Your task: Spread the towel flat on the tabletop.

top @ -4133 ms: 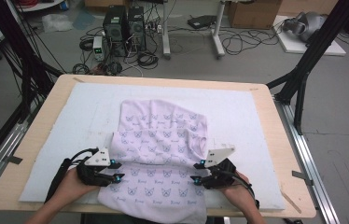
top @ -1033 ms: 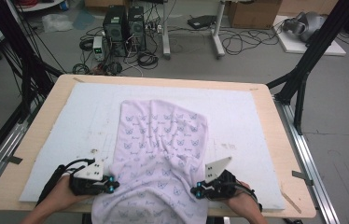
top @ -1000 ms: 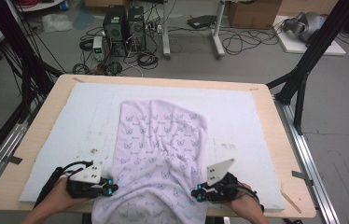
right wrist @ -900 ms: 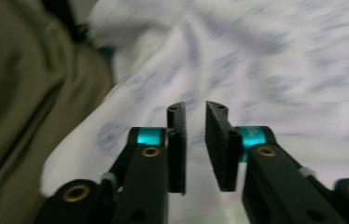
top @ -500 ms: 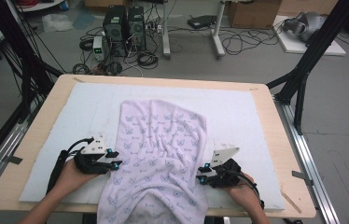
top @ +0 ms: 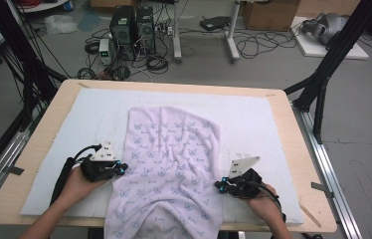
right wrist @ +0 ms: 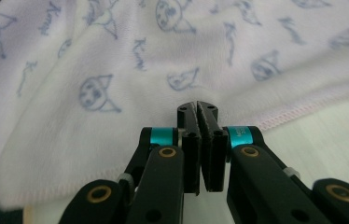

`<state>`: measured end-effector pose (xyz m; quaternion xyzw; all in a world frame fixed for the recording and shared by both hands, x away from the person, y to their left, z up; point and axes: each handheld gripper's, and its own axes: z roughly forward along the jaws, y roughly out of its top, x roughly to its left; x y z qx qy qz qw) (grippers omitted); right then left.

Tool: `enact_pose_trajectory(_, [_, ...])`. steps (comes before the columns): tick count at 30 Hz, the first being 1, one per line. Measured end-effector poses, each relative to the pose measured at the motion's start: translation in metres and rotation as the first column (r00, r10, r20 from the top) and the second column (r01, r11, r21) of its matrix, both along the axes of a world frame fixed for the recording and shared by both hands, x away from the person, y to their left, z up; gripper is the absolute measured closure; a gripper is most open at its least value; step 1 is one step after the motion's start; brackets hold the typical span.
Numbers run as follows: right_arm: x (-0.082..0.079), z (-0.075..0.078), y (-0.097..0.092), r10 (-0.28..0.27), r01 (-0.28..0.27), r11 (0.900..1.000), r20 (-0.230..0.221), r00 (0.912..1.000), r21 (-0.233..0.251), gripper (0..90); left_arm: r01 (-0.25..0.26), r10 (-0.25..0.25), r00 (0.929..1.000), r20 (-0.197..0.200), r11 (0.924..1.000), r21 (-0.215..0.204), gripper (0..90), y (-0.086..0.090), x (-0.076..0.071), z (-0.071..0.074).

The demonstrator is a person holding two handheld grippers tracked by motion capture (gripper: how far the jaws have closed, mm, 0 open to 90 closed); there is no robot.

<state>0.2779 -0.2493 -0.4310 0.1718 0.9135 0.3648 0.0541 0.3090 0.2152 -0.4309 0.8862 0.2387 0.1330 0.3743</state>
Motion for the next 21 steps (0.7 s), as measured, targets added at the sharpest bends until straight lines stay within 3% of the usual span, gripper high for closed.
enact_pose_trajectory(3, [-0.003,0.005,-0.021,-0.052,0.052,0.9984,-0.005,0.9986,0.022,87.5,-0.048,0.048,0.9987,0.017,0.9988,0.001,86.7,0.007,0.003,0.003])
enact_pose_trajectory(4, [-0.003,0.006,-0.025,-0.064,0.065,0.9969,-0.015,0.9978,0.045,84.7,-0.068,0.068,0.9976,0.017,0.9977,-0.002,80.5,0.008,0.004,0.004])
enact_pose_trajectory(6, [-0.005,0.009,-0.03,-0.094,0.095,0.9924,-0.011,0.9955,0.078,74.0,-0.057,0.057,0.9984,0.003,0.9981,-0.026,65.0,0.011,0.004,0.005])
enact_pose_trajectory(8, [-0.006,0.009,-0.029,-0.087,0.087,0.9907,-0.009,0.9962,0.105,72.0,-0.036,0.036,0.9993,-0.007,0.9985,-0.042,60.6,0.011,0.002,0.006])
enact_pose_trajectory(11, [-0.004,0.005,-0.016,-0.065,0.064,0.9947,0.009,0.9978,0.079,65.7,-0.03,0.029,0.9994,-0.02,0.9993,-0.023,56.4,0.003,0.002,0.004])
enact_pose_trajectory(13, [0.0,0.001,-0.006,-0.052,0.051,0.9972,0.01,0.9986,0.055,61.2,-0.039,0.039,0.9987,-0.033,0.9992,-0.001,59.4,0.0,0.005,0.0])
enact_pose_trajectory(15, [0.006,-0.002,0.002,-0.056,0.055,0.9976,0.013,0.9983,0.042,58.9,-0.03,0.031,0.9981,-0.053,0.9993,0.024,71.2,-0.002,0.01,-0.005])
enact_pose_trajectory(16, [0.009,-0.002,0.005,-0.061,0.06,0.9973,0.005,0.9981,0.043,58.3,-0.026,0.026,0.9981,-0.055,0.9996,0.005,75.9,-0.001,0.011,-0.005])
enact_pose_trajectory(17, [0.013,-0.002,0.006,-0.061,0.06,0.9969,0.01,0.9981,0.05,58.4,-0.026,0.027,0.9985,-0.049,0.9996,0.012,85.3,-0.001,0.012,-0.005])
enact_pose_trajectory(21, [0.029,0.002,0.01,-0.098,0.097,0.9934,0.014,0.9951,0.062,58.6,-0.063,0.063,0.9978,-0.022,0.9977,0.025,87.4,-0.003,0.015,-0.005])
